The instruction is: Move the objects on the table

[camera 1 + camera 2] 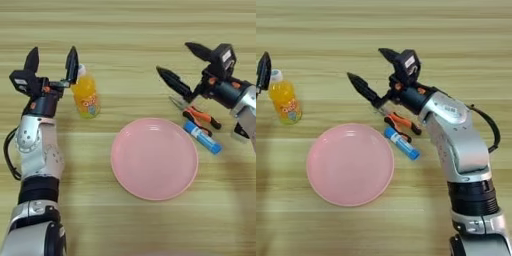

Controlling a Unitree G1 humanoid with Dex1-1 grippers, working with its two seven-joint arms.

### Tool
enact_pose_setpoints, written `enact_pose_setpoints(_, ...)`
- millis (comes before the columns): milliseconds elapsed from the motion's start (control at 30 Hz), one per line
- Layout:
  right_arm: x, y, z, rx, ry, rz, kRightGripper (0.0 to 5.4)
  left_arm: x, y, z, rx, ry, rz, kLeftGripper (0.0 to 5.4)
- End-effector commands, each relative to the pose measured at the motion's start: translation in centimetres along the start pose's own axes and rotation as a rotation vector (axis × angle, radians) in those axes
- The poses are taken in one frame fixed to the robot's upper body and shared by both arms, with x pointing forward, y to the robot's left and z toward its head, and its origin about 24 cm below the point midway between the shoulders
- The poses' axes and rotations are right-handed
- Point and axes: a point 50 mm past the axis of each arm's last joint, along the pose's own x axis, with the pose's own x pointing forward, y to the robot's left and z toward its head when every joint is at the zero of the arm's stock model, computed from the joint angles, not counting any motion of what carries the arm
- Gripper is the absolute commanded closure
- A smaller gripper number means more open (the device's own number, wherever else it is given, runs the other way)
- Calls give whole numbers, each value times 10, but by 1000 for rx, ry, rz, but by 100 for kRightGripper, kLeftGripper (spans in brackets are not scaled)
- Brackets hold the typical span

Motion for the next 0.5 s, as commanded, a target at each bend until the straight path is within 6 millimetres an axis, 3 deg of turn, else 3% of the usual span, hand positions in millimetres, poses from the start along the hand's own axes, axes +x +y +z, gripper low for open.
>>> enact_pose_setpoints(33,-6,-13,-13,10,-60,-164,0,-5,-2,-6,57,91,-37,2)
enact_pose_setpoints(267,-22,-20,-61,-44,-133,-424,0,-14,-7,-17,88,207,-39,2)
enact_pose_setpoints(500,-27,-21,-82,-131,-173,-556,0,-18,-14,-24,42,268,-61,2)
